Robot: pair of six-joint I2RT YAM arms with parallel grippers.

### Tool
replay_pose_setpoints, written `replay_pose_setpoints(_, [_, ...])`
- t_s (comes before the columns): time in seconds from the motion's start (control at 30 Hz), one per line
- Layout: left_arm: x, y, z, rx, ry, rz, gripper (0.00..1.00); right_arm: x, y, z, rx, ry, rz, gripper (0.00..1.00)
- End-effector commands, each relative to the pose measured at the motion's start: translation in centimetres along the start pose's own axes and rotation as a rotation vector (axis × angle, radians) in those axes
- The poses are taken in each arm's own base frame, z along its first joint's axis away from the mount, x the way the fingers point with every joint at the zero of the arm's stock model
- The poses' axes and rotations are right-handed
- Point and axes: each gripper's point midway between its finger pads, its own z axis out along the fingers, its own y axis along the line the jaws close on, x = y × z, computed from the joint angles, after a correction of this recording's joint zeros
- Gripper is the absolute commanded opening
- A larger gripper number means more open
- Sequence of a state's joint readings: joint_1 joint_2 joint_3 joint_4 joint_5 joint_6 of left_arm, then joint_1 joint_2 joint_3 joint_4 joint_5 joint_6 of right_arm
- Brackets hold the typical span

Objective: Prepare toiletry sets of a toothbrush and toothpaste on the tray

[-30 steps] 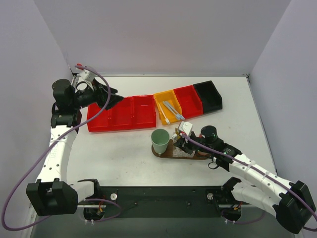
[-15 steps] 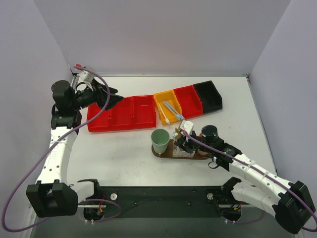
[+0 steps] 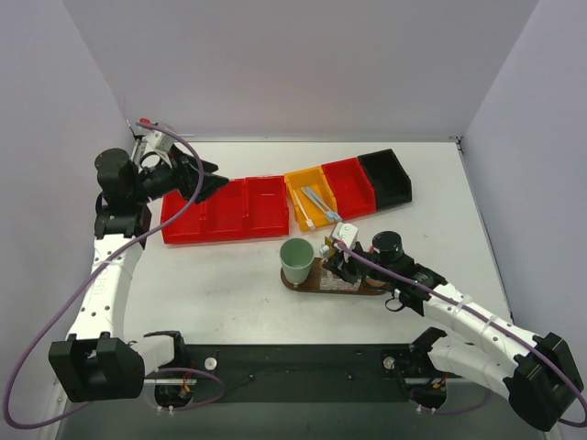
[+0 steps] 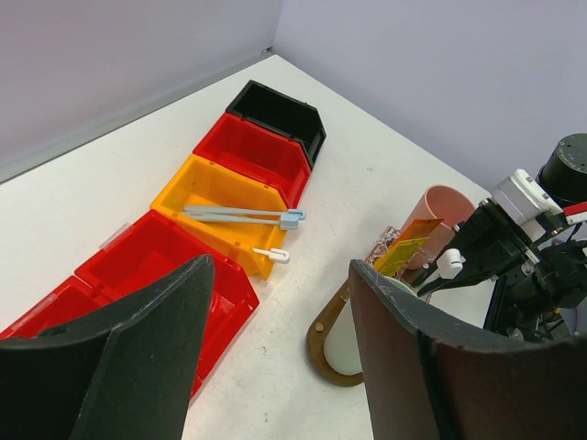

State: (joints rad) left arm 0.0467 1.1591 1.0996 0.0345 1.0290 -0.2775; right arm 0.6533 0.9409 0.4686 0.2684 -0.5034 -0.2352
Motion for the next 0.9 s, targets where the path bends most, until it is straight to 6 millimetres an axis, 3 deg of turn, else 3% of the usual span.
replay_pose_setpoints(0.0, [-1.28, -0.98, -0.38, 0.023, -0.033, 0.063, 0.71, -1.05, -0.02, 0.16, -0.014, -0.050, -0.016, 0.05])
replay_pose_setpoints(0.57, [-0.87, -0.80, -0.35, 0.021, -0.026, 0.056, 0.71, -0.27, 0.28, 0.06, -0.024, -0.041, -0.028, 0.15])
replay_pose_setpoints(0.87, [-0.97, -0.86, -0.40, 0.018, -0.027, 0.059, 0.71, -0.33, 0.34, -0.03, -0.025, -0.047, -0.036, 0.15])
